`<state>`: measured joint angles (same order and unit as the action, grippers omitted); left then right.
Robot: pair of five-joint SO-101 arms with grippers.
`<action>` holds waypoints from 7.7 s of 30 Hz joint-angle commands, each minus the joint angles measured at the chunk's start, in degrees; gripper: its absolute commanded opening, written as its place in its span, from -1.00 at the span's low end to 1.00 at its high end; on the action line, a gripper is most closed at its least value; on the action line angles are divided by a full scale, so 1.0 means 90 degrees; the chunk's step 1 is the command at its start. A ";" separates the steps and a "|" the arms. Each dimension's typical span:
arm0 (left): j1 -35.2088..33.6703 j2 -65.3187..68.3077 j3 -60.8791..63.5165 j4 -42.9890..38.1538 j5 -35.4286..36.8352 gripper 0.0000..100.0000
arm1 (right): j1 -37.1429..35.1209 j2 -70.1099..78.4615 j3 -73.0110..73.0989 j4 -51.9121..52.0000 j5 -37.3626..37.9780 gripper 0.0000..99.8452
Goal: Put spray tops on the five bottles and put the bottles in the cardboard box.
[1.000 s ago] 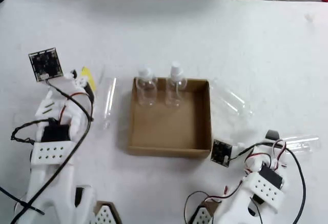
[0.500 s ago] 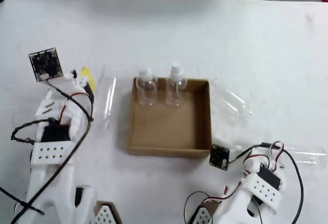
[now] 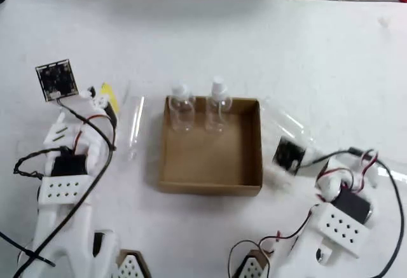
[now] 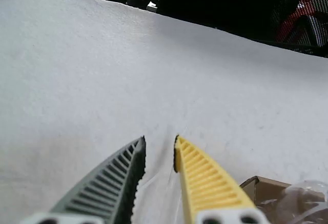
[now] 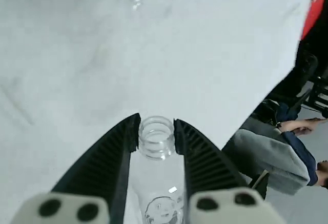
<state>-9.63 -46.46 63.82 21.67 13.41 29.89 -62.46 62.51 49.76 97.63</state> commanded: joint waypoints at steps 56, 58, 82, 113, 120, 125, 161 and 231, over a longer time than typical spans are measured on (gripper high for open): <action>0.3766 -0.6491 -0.0518 0.4513 -0.0205 -0.48 | -0.7868 0.2535 -0.8205 0.2632 -1.0217 -0.97; 0.3766 -0.6491 -0.0508 0.4376 -0.0186 -0.48 | -0.8005 0.2535 -0.8205 0.2574 -1.0217 -0.97; 0.2828 -0.6491 0.0420 0.3233 -0.0147 -0.48 | -0.8093 0.2457 -0.7785 0.3238 -1.0198 -0.97; -0.0503 -0.6491 0.0381 0.3331 0.0918 -0.49 | -0.3707 0.4977 -0.9885 0.5201 -0.9260 -0.97; -0.0972 -0.6491 0.1621 0.1621 0.1231 -0.49 | -0.3971 0.4410 -0.7629 0.3512 -0.9328 -0.97; -0.0943 -0.6491 0.1709 0.1534 0.1221 -0.49 | -0.4000 0.3473 -0.5822 0.2164 -0.9328 -0.97; -0.0796 -0.6491 0.1709 0.1553 0.1182 -0.49 | -0.4694 0.3160 -0.3565 -0.0054 -1.0090 -0.97; -0.0786 -0.6491 0.1729 0.1524 0.1182 -0.49 | -0.4645 0.3101 -0.1104 -0.2701 -1.0042 -0.66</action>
<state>-17.36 -104.31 79.82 37.23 23.87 -12.31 -33.71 52.48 25.93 6.99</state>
